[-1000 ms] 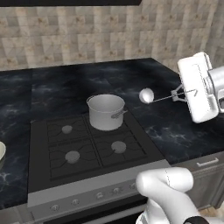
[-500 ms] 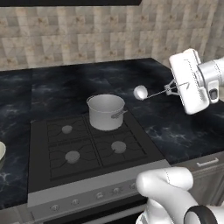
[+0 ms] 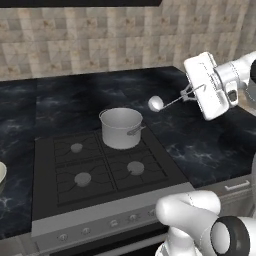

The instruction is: Open the cabinet and move the ladle to the pot. Then close the cabinet.

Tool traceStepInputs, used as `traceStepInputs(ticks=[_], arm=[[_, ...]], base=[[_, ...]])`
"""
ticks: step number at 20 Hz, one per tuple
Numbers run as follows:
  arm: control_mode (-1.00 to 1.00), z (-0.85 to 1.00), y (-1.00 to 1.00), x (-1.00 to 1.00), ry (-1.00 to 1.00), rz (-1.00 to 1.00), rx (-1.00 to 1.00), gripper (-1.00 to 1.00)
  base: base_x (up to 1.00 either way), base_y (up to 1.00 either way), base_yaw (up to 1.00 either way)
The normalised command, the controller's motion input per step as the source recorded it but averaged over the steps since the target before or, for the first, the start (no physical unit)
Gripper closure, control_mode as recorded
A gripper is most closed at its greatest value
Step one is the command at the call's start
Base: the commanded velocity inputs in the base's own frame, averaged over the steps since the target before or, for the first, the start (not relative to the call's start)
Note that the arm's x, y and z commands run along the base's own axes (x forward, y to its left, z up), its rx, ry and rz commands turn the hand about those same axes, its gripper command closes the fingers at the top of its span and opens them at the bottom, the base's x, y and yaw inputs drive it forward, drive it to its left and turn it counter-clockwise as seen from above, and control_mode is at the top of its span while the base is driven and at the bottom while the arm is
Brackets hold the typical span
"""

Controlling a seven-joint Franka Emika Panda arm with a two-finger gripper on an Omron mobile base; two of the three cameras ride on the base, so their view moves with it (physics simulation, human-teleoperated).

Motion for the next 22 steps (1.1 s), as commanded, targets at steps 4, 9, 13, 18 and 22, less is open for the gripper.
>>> traceStepInputs(ticks=[4,9,13,18,22], arm=[[-1.00,-0.03,-0.02,0.24,0.03,0.00,0.00,1.00],[-1.00,-0.11,-0.01,0.14,0.00,0.00,0.00,1.00],[-1.00,-0.26,0.00,0.06,0.02,0.00,-0.01,1.00],[-1.00,-0.26,0.00,0.05,0.04,0.03,0.00,1.00],[-1.00,-0.10,0.00,0.20,0.14,0.02,0.00,1.00]], base=[[0.00,0.00,0.00],[0.00,0.00,0.00],[0.00,0.00,0.00],[0.00,0.00,0.00],[0.00,0.00,0.00]])
